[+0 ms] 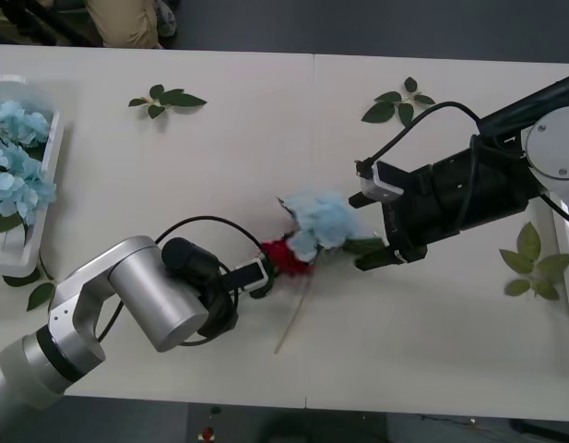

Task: Put the red flowers into the right box and the blue flowers into the left box

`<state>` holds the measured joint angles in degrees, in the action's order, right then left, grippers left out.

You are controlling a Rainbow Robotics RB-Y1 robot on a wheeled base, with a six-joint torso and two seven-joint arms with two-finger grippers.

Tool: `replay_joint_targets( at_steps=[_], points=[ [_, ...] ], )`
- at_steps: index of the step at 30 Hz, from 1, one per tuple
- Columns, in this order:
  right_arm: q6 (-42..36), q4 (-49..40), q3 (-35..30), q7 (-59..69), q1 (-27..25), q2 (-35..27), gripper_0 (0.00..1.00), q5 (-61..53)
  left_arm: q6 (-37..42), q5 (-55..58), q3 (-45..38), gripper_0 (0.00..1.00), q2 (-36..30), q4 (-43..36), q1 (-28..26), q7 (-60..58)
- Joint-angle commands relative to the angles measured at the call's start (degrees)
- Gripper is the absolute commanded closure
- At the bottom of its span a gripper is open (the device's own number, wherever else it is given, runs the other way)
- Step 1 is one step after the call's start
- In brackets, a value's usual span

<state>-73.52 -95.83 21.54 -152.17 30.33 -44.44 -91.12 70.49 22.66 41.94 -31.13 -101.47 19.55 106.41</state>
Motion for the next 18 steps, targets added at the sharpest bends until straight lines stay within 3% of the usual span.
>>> replay_joint_targets(
  at_steps=[1,6,10,14,18],
  points=[
    [0.5,-0.7,0.0,-1.4,-0.1,-1.5,0.00,-0.9,-0.3,-0.1,-1.9,0.99,-2.4,0.4,0.5,-3.1],
    [0.7,-0.7,0.0,-1.4,-0.1,-1.6,0.00,-1.1,0.2,0.6,-4.2,1.00,-3.9,-0.4,0.4,-3.1],
    [0.8,-0.7,-0.1,-1.4,-0.1,-1.6,0.00,-1.1,2.9,1.3,-10.9,0.99,-4.8,-2.3,-0.4,-2.9],
    [1.2,-0.7,-0.1,-1.4,-0.1,-1.6,0.00,-1.3,4.7,12.0,-20.7,0.99,-5.1,-7.2,-2.6,-1.9],
    [1.4,-0.7,-0.1,-1.4,-0.1,-1.7,0.00,-1.7,6.4,21.4,-24.7,1.00,-3.2,-13.3,-2.7,-1.1]
  ],
)
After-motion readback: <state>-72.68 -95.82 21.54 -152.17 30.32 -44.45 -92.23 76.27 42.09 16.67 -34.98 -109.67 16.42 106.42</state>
